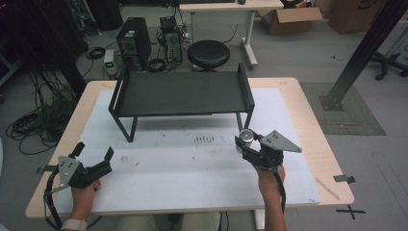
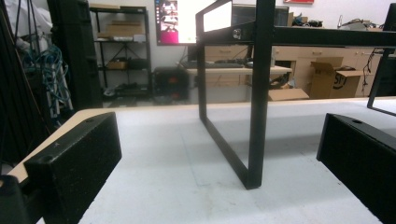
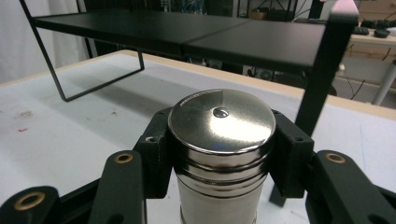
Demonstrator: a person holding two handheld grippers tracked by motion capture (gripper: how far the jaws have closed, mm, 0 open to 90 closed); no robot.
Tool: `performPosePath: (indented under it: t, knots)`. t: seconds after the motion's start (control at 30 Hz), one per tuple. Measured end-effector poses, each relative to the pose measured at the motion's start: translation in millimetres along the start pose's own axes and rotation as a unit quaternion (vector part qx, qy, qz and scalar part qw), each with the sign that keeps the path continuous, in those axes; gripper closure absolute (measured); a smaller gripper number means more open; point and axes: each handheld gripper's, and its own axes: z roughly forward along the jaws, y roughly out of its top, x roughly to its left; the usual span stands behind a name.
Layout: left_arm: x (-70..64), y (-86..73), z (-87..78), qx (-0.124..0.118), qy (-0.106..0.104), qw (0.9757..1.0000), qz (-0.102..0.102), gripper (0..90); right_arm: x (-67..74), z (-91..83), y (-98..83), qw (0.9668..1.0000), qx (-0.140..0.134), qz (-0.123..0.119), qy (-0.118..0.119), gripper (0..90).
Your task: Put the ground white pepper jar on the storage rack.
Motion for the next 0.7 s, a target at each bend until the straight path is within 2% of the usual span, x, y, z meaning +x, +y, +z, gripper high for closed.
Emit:
performPosePath:
  t: [0.07, 0.4, 0.7]
  knots:
    - [0.0, 0.0, 0.0, 0.000, 0.000, 1.0000, 0.000, 0.2, 0.7, 0.2, 2.2, 1.0000, -0.001, -0.001, 0.001, 48.8]
    - [0.1, 0.0, -0.2, -0.001, 0.000, 1.0000, 0.000, 0.2, 10.8, 4.3, 35.2, 0.9995, -0.021, -0.009, 0.023, 48.9]
    - [0.2, -0.1, -0.4, -0.002, 0.000, 1.0000, -0.001, 0.2, 20.7, 11.3, 62.0, 0.9986, -0.024, -0.026, 0.040, 48.9]
